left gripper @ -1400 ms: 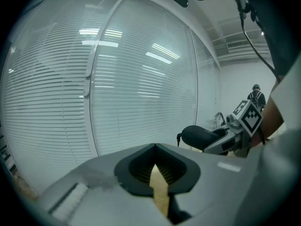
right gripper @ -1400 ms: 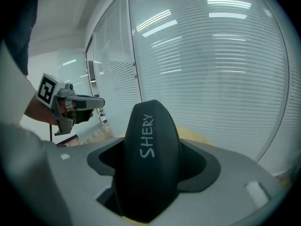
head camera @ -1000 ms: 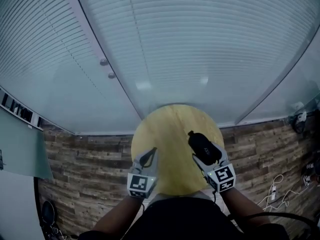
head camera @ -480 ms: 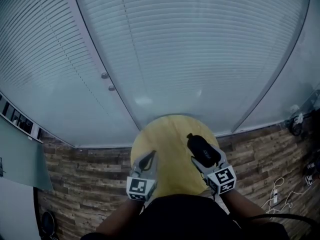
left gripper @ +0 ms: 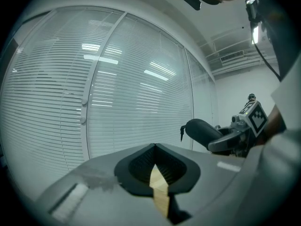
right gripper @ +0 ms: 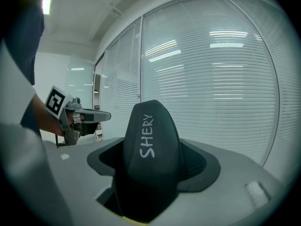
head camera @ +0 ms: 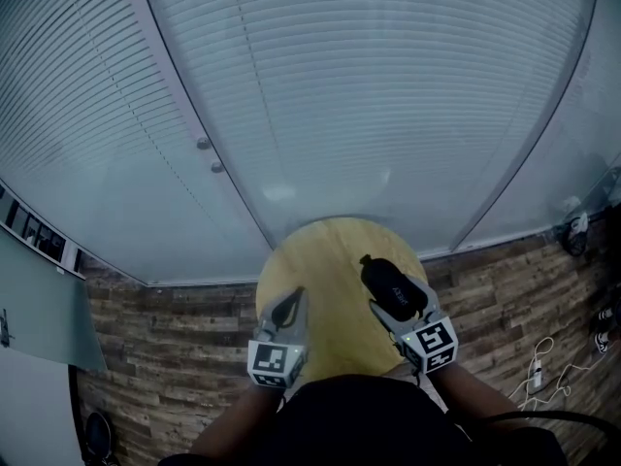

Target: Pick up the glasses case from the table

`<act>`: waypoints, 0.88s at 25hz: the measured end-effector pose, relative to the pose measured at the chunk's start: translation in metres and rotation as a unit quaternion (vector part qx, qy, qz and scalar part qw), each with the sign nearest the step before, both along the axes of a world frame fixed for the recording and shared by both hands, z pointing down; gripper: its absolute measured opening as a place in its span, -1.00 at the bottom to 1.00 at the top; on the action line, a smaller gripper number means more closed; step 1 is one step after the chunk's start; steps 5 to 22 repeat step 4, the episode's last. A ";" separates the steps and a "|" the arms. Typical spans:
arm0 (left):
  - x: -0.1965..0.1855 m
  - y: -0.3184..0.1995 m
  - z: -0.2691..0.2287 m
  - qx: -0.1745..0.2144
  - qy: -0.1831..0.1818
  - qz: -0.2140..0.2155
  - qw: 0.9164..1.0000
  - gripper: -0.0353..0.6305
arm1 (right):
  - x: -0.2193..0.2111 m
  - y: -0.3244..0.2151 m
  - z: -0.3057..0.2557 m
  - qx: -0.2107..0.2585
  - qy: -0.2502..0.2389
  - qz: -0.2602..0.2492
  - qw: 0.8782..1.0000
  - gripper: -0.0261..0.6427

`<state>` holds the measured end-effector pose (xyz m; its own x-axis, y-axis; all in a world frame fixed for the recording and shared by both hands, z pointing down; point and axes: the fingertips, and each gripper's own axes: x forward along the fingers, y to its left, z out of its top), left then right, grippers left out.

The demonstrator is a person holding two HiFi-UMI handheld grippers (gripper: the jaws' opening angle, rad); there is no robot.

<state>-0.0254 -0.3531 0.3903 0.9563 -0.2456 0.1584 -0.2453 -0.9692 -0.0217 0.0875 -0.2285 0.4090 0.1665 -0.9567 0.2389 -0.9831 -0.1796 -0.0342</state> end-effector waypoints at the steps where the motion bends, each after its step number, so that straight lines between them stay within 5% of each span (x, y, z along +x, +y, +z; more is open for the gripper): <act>1: 0.000 0.002 -0.001 0.002 0.001 0.002 1.000 -0.88 | 0.000 0.001 0.002 -0.002 0.000 0.000 1.000 0.14; 22: 0.002 0.011 -0.003 0.010 0.001 0.010 1.000 -0.88 | 0.000 0.005 0.007 -0.007 -0.003 0.000 1.000 0.14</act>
